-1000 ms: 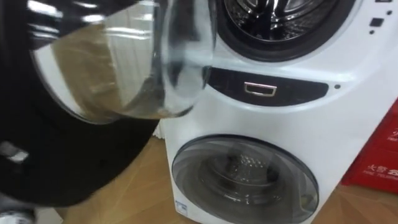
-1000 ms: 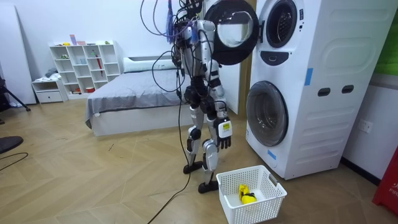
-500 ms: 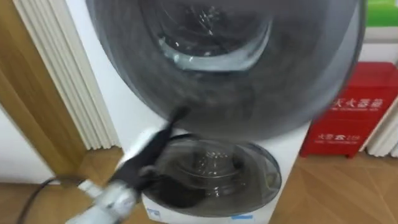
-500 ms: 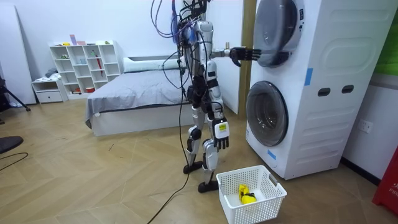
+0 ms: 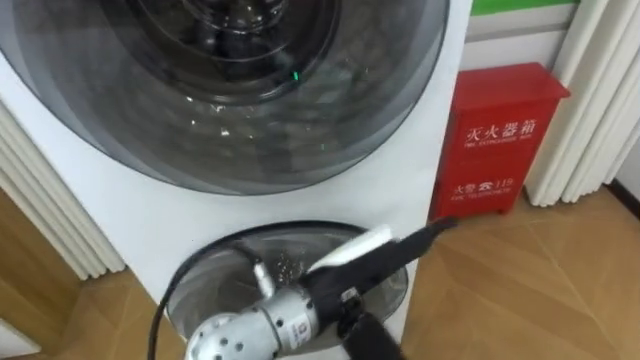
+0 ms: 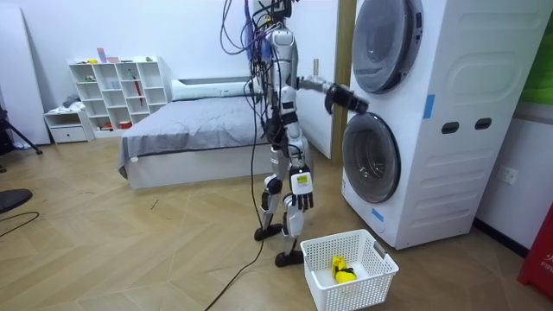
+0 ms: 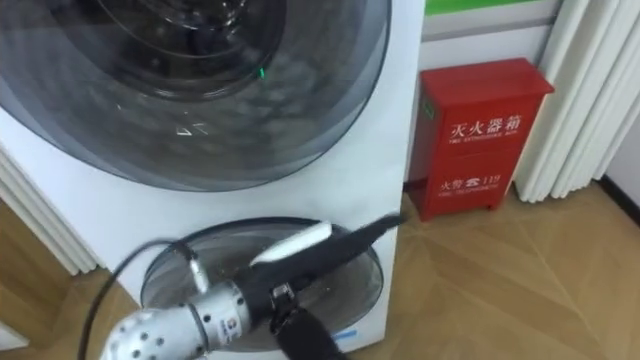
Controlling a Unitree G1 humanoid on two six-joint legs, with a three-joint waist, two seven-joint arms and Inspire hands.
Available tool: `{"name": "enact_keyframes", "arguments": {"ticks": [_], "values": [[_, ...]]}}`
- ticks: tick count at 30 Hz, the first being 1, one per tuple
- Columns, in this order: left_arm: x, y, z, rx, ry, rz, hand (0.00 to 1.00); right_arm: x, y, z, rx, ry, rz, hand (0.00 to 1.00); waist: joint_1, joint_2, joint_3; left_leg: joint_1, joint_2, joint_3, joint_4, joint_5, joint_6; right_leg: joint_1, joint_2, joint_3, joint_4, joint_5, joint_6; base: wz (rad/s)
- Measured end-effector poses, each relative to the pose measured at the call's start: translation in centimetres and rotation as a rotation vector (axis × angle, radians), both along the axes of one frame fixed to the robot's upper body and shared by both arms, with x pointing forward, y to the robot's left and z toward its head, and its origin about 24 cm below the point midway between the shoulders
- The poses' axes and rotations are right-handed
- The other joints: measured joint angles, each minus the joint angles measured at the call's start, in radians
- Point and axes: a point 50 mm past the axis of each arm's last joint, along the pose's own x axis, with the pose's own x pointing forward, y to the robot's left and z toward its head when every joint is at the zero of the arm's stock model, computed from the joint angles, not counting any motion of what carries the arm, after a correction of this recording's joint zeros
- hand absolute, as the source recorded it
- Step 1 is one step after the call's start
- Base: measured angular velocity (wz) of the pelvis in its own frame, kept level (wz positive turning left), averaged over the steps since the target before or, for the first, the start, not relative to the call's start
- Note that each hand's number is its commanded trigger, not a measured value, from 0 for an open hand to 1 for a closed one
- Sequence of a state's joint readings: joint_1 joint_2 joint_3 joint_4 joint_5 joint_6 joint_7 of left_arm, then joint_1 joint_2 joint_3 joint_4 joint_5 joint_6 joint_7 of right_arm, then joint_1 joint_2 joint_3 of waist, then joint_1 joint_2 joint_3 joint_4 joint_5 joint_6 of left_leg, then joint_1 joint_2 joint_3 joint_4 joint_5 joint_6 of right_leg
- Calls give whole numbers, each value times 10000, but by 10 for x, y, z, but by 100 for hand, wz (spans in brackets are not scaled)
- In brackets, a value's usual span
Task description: Pick clothes from washing machine
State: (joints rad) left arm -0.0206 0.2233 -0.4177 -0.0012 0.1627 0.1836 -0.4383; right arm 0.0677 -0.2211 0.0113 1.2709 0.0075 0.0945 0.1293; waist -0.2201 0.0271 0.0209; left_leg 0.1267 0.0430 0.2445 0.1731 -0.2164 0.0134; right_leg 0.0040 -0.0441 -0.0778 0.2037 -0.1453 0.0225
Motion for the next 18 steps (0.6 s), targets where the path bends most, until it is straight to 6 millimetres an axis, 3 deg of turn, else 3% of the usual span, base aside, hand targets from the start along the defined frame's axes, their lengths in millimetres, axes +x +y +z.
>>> {"name": "enact_keyframes", "arguments": {"ticks": [1, 2, 4, 5, 7, 8, 9, 10, 13, 18], "values": [[-15, 23, -38, 522, 1401, 1192, 0, -5, 2, -1, -14, 144, -184, 0, 204, -128, -43, 151, 32, -5, -103, 16, -31, 57, 65, 91, 39, -38, -38, -28], [-25, 37, -57, 793, 2148, 1912, 0, -7, 3, -2, -8, 225, -242, 0, 335, -201, -41, 225, 52, -3, -112, 9, -43, 96, 102, 134, 34, -50, -60, -20], [-80, 106, -118, 2043, 4974, 5464, 0, -17, 4, -3, 44, 268, -968, 0, 768, -391, -194, 277, 202, -39, -101, -81, -217, 170, 265, 139, -2, -88, -138, -2], [-97, 125, -128, 2296, 5601, 6540, 0, -19, 4, -3, 48, 263, -1167, 0, 924, -458, -199, 289, 230, -34, -104, -98, -246, 169, 296, 130, -1, -100, -158, 4], [-173, 185, -147, 3583, 7419, 10211, 0, -26, 2, -2, -7, 190, -1950, 0, 1512, -624, -257, 345, 408, 16, -100, -246, -480, 210, 450, 14, -25, -92, -193, -11], [-191, 195, -148, 3974, 7783, 10912, 0, -28, 2, -2, -17, 186, -2034, 0, 1724, -649, -277, 384, 429, 55, -102, -253, -492, 235, 463, -91, -29, -91, -198, -21], [-226, 205, -150, 4578, 8516, 12115, 0, -34, 0, -2, -61, 197, -2218, 0, 2009, -662, -276, 518, 443, 137, -104, -290, -535, 374, 463, -192, -85, -91, -199, -6], [-259, 204, -151, 5125, 9324, 12737, 0, -33, -1, -1, -90, 89, -2262, 0, 2053, -607, -274, 608, 456, 149, -103, -361, -556, 539, 442, -332, -188, -97, -193, 3], [-297, 185, -155, 5850, 10560, 12847, 0, -28, 5, -3, 165, -125, -2300, 0, 2059, -452, -201, 613, 448, 104, -101, -448, -513, 655, 364, -614, -181, -133, -140, 25], [-291, 163, -165, 5906, 10995, 12391, 0, -37, 10, -5, 383, 267, -2346, 0, 2035, -420, -145, 678, 454, -10, -103, -448, -511, 783, 384, -625, -169, -207, -192, 4]]}}
